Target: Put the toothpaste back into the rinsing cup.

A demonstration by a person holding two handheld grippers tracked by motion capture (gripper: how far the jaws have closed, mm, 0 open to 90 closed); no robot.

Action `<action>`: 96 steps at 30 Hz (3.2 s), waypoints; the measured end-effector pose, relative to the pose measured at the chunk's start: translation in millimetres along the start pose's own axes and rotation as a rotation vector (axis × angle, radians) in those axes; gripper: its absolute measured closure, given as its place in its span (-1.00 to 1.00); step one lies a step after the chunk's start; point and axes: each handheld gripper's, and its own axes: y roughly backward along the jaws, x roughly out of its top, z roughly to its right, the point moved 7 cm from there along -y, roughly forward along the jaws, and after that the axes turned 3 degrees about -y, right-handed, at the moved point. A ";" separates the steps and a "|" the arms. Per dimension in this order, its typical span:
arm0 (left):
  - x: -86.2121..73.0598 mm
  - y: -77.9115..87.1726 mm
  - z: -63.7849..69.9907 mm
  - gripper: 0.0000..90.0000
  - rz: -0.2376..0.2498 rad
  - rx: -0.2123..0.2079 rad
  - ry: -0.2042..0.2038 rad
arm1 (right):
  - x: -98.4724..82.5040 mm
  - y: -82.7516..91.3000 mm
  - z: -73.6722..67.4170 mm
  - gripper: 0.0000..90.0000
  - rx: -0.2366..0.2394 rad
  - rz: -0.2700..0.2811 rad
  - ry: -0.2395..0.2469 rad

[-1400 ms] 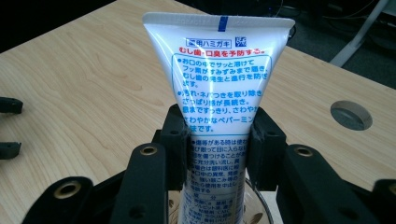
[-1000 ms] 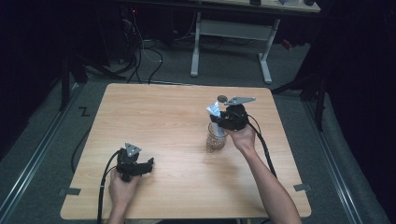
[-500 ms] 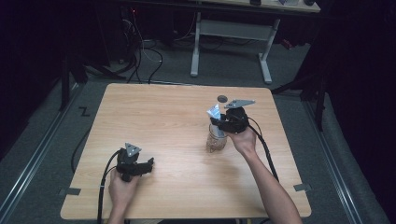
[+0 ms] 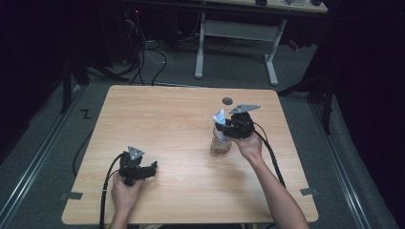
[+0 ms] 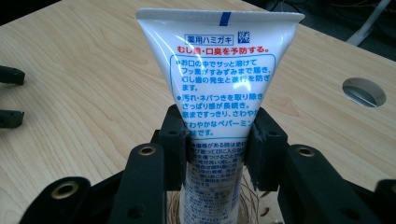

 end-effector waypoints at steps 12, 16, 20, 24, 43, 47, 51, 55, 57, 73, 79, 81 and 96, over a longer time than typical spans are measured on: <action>0.0 0.0 0.1 -0.59 0.000 0.000 0.000 | -9.4 -0.2 2.0 0.40 -0.010 -0.013 0.005; 0.0 0.0 0.0 -0.59 0.000 0.000 0.000 | -10.7 -0.3 1.3 0.40 -0.007 -0.014 0.003; 0.0 0.0 0.1 -0.59 0.000 0.000 0.000 | -12.6 -0.5 1.3 0.39 -0.008 -0.014 0.005; 0.0 0.0 0.0 -0.59 0.000 0.000 0.000 | -16.3 -0.2 2.2 0.39 -0.012 -0.019 0.004; 0.0 -0.1 0.1 -0.59 0.000 0.000 0.001 | -24.8 7.1 2.8 0.36 -0.009 -0.026 0.007; 0.0 -0.1 0.1 -0.59 0.000 0.000 0.001 | -26.9 9.5 3.8 0.36 -0.013 -0.025 0.012; 0.1 -0.1 0.1 -0.59 0.000 0.000 0.001 | -28.5 11.6 3.1 0.35 -0.008 -0.027 0.012; 0.0 -0.1 0.1 -0.59 0.000 0.000 0.001 | -30.5 13.8 3.5 0.34 -0.009 -0.032 0.008; 0.0 -0.1 0.1 -0.59 0.000 0.000 0.001 | -31.5 14.4 3.8 0.33 -0.007 -0.027 0.003; 0.1 0.0 0.1 -0.59 0.001 -0.001 0.002 | -35.0 21.3 1.8 0.15 -0.009 0.003 0.004; 0.0 0.0 0.1 -0.59 0.000 -0.001 0.001 | -34.2 22.4 0.9 0.05 -0.023 0.012 0.011; 0.0 0.0 0.1 -0.59 -0.001 -0.001 0.001 | -34.3 23.4 0.6 0.02 -0.031 0.010 0.015; 0.1 -0.1 0.1 -0.59 0.000 0.000 0.001 | -33.5 28.6 1.0 -0.07 -0.004 0.037 -0.014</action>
